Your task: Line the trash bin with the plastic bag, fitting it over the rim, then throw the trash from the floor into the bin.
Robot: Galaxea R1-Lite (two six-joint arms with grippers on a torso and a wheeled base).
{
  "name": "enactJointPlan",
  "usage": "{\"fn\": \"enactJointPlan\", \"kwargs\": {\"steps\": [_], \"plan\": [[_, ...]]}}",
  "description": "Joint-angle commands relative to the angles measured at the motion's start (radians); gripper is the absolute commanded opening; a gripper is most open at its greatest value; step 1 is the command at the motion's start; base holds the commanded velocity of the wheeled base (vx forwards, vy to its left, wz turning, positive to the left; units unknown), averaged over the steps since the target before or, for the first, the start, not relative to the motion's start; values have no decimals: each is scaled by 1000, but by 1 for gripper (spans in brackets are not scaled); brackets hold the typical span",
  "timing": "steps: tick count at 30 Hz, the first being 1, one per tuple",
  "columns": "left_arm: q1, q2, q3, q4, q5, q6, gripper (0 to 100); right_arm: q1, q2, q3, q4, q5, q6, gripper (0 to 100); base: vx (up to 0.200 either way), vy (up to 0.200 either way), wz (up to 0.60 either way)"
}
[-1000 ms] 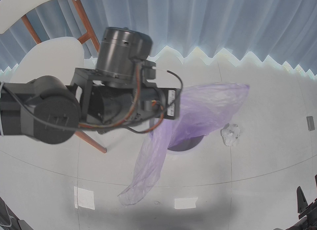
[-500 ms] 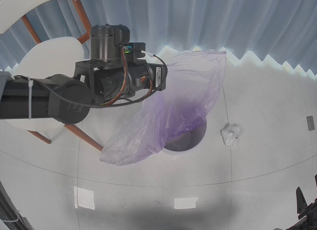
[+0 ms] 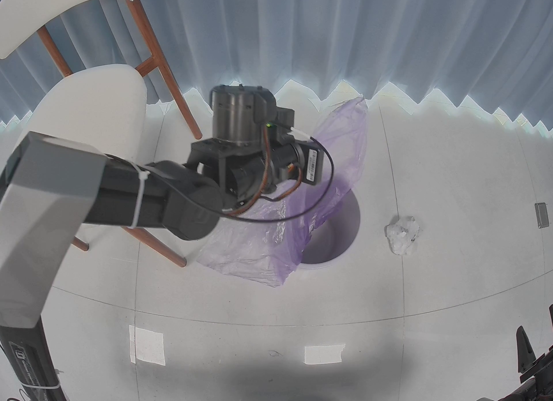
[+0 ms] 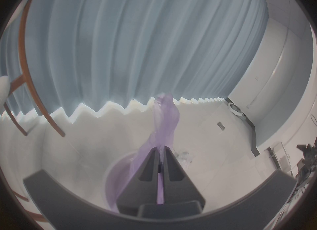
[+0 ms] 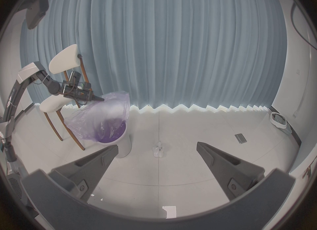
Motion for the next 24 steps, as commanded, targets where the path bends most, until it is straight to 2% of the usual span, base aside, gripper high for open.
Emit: {"fn": "enactJointPlan", "kwargs": {"steps": [1, 5, 7, 9, 12, 14, 15, 16, 17, 20, 23, 24], "plan": [[-12, 97, 7, -17, 3, 9, 0, 0, -14, 18, -1, 1, 0, 100, 0, 0, 0], [13, 147, 0, -34, -3, 77, 0, 0, -14, 18, -1, 1, -3, 100, 0, 0, 0], [4, 175, 5, -66, -6, 115, 0, 0, -14, 18, -1, 1, 0, 100, 0, 0, 0], [-39, 192, 14, -140, -8, 129, 0, 0, -14, 18, -1, 1, -1, 100, 0, 0, 0], [-49, 175, 20, -124, -6, 135, 0, 0, -15, 18, -1, 1, -3, 100, 0, 0, 0], [-50, 121, 56, -81, -3, 141, 0, 0, -15, 18, -1, 8, -1, 100, 0, 0, 0], [-55, 40, 138, -22, 0, 160, 0, 1, -15, 18, -2, 15, 6, 100, 0, 0, 0], [-55, 40, 138, -22, 0, 160, 0, 1, -15, 18, -2, 15, 6, 100, 0, 0, 0], [-58, -6, 209, -3, -3, 206, 0, 1, -15, 18, -2, 21, 6, 100, 0, 0, 0], [-69, -40, 289, -22, -3, 276, 0, 6, -8, 18, -2, 16, 32, 100, 0, 0, 0], [-84, -66, 341, -38, 3, 290, 0, 6, -14, 18, -2, 15, 38, 100, 0, 0, 0], [-102, -84, 369, -43, 20, 293, 0, 6, 8, -36, -27, 25, 54, 100, 0, 0, 0]]}}
